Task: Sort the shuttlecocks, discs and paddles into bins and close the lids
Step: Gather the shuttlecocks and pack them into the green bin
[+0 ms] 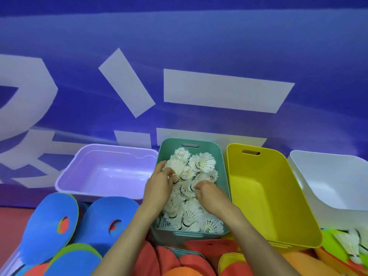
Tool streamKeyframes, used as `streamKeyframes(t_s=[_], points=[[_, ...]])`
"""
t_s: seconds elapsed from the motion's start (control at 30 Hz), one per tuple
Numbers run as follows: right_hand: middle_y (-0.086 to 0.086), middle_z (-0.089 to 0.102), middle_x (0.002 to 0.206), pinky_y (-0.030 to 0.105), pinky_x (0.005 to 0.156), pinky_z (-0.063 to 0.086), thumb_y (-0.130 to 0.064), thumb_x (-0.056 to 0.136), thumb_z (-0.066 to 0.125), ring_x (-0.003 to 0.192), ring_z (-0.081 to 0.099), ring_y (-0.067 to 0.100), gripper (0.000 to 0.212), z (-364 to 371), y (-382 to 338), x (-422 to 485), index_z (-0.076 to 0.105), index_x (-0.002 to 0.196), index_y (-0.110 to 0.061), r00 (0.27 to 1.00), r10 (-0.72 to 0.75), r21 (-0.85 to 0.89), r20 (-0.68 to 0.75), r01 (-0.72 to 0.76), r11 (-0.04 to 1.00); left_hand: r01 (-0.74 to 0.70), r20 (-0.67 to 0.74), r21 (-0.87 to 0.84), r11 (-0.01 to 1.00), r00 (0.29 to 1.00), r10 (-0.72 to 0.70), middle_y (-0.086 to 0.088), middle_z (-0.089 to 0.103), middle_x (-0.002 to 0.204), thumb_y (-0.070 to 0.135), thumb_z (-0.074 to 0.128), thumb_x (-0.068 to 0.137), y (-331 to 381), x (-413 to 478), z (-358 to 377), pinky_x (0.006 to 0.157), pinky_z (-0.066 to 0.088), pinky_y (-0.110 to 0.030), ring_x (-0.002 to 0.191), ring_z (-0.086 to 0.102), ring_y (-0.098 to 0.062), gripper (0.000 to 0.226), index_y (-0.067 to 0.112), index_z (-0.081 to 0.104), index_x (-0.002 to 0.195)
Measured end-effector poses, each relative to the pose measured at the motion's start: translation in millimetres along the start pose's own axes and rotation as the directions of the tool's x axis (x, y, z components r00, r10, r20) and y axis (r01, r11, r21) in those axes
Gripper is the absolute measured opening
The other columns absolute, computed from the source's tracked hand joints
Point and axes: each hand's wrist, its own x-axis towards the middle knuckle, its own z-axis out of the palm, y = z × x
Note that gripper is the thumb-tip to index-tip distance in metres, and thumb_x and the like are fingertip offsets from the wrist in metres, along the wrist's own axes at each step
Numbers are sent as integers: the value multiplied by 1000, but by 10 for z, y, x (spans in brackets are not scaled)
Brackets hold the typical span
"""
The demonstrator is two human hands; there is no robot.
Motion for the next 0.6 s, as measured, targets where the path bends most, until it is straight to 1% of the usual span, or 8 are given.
streamKeyframes(t_s=[0.1, 0.17, 0.23, 0.3, 0.37, 0.43, 0.5, 0.6], points=[[5, 32, 149, 26, 105, 31, -18, 98, 39, 130, 41, 22, 39, 124, -44, 29, 47, 136, -13, 985, -60, 63, 161, 51, 997, 4, 56, 87, 996, 998, -9, -2, 18, 156, 10, 44, 94, -19, 144, 36, 71, 40, -31, 113, 54, -29, 15, 5, 58, 95], [3, 32, 148, 21, 106, 26, -19, 98, 41, 132, 38, 19, 37, 149, -33, 13, 49, 134, -15, 987, -90, 154, 131, 70, 986, -6, 93, 192, 981, 996, -12, -2, 8, 158, 1, 42, 89, 4, 246, 65, 67, 38, -29, 112, 54, -30, 14, 5, 54, 95], [2, 40, 143, 21, 104, 29, -20, 98, 43, 128, 41, 16, 35, 154, 4, -12, 50, 132, -16, 992, -86, 212, 89, 65, 975, -46, 135, 309, 950, 991, 4, -6, 6, 159, -1, 42, 88, 43, 328, 113, 68, 41, -32, 114, 52, -30, 17, 4, 53, 100], [2, 47, 138, 24, 99, 36, -22, 99, 44, 122, 47, 16, 32, 167, 50, -22, 50, 129, -17, 993, -66, 218, 94, 44, 975, -67, 150, 379, 923, 989, 10, -12, 19, 154, 0, 41, 90, 48, 389, 177, 83, 45, -37, 126, 42, -29, 24, 1, 52, 111], [3, 51, 132, 25, 87, 40, -22, 99, 43, 106, 51, 14, 27, 169, 72, -22, 52, 124, -17, 995, -52, 218, 87, 32, 975, -93, 171, 458, 884, 985, 15, -13, 36, 140, 2, 42, 91, 1, 426, 233, 95, 40, -34, 131, 33, -28, 28, 3, 53, 117], [2, 52, 129, 23, 78, 36, -22, 99, 42, 91, 45, 10, 24, 155, 81, -24, 51, 121, -18, 997, -55, 221, 45, 44, 974, -151, 227, 537, 830, 973, 30, -14, 37, 139, 2, 42, 91, -64, 455, 271, 101, 35, -31, 136, 28, -28, 31, 5, 52, 120], [0, 48, 132, 24, 87, 36, -20, 99, 42, 98, 46, 10, 27, 140, 80, -23, 48, 124, -19, 997, -71, 209, -7, 71, 975, -176, 295, 550, 816, 956, 7, -19, 20, 152, 3, 39, 93, -93, 477, 297, 113, 24, -33, 144, 14, -31, 40, 4, 41, 132], [-1, 40, 140, 26, 107, 27, -17, 98, 41, 128, 35, 15, 38, 146, 78, -2, 40, 136, -17, 991, -85, 141, -104, 99, 985, -160, 360, 559, 814, 931, -63, -23, 2, 156, 6, 28, 96, -57, 488, 311, 117, 16, -36, 145, 2, -33, 50, -1, 15, 144]])
